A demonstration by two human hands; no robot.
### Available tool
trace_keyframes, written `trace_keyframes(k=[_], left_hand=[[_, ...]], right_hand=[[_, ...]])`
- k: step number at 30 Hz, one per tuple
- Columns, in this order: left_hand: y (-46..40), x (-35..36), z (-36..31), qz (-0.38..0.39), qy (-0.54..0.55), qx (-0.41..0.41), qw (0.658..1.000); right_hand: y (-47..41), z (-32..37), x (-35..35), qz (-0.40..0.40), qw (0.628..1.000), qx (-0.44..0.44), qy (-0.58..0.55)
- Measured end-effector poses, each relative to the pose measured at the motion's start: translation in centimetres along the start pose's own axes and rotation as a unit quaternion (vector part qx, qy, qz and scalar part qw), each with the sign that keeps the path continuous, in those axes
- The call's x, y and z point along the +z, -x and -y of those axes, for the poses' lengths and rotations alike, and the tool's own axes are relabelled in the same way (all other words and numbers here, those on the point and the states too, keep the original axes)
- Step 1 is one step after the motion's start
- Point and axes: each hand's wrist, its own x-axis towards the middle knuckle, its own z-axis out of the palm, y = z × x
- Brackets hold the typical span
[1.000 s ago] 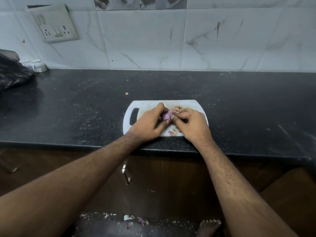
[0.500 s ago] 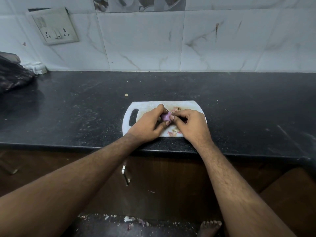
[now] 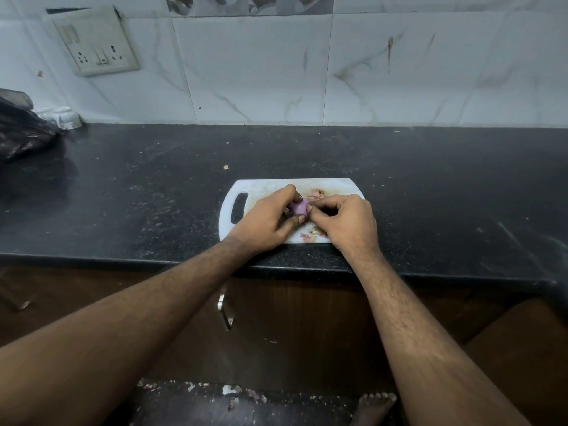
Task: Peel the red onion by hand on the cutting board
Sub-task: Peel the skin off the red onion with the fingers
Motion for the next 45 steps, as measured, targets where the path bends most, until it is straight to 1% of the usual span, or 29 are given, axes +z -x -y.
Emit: trace_keyframes(k=[7, 13, 16, 20, 25, 31, 34, 41, 43, 45], left_hand=[[0.0, 0.0, -0.1, -0.002, -0.001, 0.002, 1.000], [-0.1, 0.1, 0.0, -0.007, -0.015, 0.010, 1.000], [0.0, 0.2, 0.1, -0.007, -0.013, 0.008, 1.000], [0.0, 0.2, 0.1, -0.012, -0.007, 0.010, 1.000], [0.0, 0.1, -0.3, -0.015, 0.002, 0.028, 0.999], [-0.2, 0.1, 0.1, -0.003, -0.044, 0.025, 0.999], [-0.2, 0.1, 0.0, -0.016, -0.022, 0.006, 1.000], [0.0, 0.0, 0.0, -0.014, -0.002, -0.016, 1.000], [0.1, 0.0, 0.0, -0.013, 0.001, -0.016, 1.000], [0.1, 0.0, 0.1, -0.013, 0.006, -0.014, 1.000]], right_hand=[[0.4, 0.6, -0.1, -0.013, 0.999, -0.013, 0.044], [0.9, 1.2, 0.0, -0.027, 0.983, -0.062, 0.169], [0.9, 1.3, 0.0, -0.018, 0.977, -0.072, 0.202], [0.6, 1.0, 0.1, -0.017, 0.982, -0.060, 0.180], [0.3, 0.7, 0.3, -0.022, 0.987, -0.015, 0.161], [0.0, 0.3, 0.4, -0.034, 0.991, 0.012, 0.127], [-0.2, 0.0, 0.5, -0.041, 0.993, 0.022, 0.106], [-0.1, 0.1, 0.5, -0.056, 0.992, -0.013, 0.112], [-0.1, 0.0, 0.4, -0.064, 0.991, -0.041, 0.114], [-0.3, -0.1, 0.5, -0.045, 0.992, -0.085, 0.078]])
